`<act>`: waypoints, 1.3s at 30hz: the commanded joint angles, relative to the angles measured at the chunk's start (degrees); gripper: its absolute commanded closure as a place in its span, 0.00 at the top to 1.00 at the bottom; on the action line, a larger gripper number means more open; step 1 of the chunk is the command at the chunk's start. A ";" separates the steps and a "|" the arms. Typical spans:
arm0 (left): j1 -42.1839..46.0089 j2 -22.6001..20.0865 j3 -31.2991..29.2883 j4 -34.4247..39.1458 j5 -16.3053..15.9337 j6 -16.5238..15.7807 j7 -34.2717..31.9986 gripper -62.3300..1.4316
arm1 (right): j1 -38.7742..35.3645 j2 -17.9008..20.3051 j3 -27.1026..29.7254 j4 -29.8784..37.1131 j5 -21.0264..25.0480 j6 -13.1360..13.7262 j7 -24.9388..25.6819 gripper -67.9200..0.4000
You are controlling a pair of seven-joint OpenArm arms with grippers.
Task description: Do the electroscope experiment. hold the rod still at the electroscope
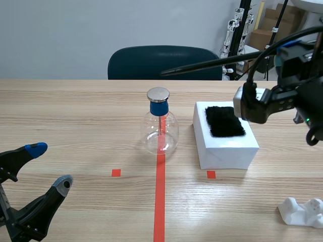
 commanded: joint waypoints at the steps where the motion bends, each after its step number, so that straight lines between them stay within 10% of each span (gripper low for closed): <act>1: -0.17 -0.39 -0.37 0.44 -0.57 -0.17 -1.16 1.00 | -0.52 0.17 2.21 2.73 0.85 -0.96 0.35 0.01; 26: -0.17 -0.39 -0.37 0.44 -0.57 -0.17 -1.16 1.00 | -30.71 0.11 27.02 14.03 44.89 -7.04 14.95 0.01; 39: -0.17 -0.39 -0.37 0.44 -0.57 -0.17 -1.16 1.00 | -47.34 -0.04 27.08 14.01 54.93 -8.24 27.67 0.01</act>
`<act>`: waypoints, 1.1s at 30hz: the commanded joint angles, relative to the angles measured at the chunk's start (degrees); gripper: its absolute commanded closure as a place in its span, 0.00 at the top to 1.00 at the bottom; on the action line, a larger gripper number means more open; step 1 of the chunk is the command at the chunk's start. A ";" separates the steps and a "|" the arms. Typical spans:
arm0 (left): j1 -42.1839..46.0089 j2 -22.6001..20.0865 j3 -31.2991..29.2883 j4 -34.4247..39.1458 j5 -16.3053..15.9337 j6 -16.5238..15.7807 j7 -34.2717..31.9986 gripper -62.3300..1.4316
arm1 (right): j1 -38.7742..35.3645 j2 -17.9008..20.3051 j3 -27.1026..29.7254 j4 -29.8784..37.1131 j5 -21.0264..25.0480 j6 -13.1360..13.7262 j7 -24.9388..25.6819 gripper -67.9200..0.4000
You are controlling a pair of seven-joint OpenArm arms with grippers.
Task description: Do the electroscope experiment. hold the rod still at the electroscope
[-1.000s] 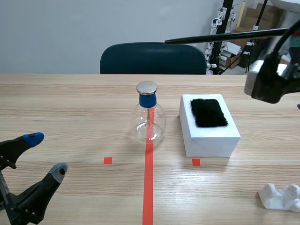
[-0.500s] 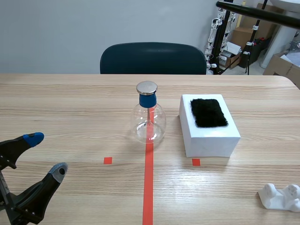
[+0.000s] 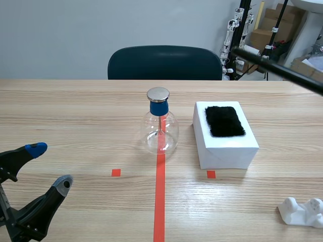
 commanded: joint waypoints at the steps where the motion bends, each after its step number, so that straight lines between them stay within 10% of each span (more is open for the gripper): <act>1: -0.17 -0.37 -0.37 0.44 -0.57 -0.17 -1.16 1.00 | -0.59 -0.04 -0.37 0.68 0.28 -0.83 1.03 0.01; 33: -0.17 -0.37 -0.37 0.44 -0.57 -0.17 -1.16 1.00 | -1.84 -4.46 -11.76 0.35 -4.46 -0.42 2.27 0.01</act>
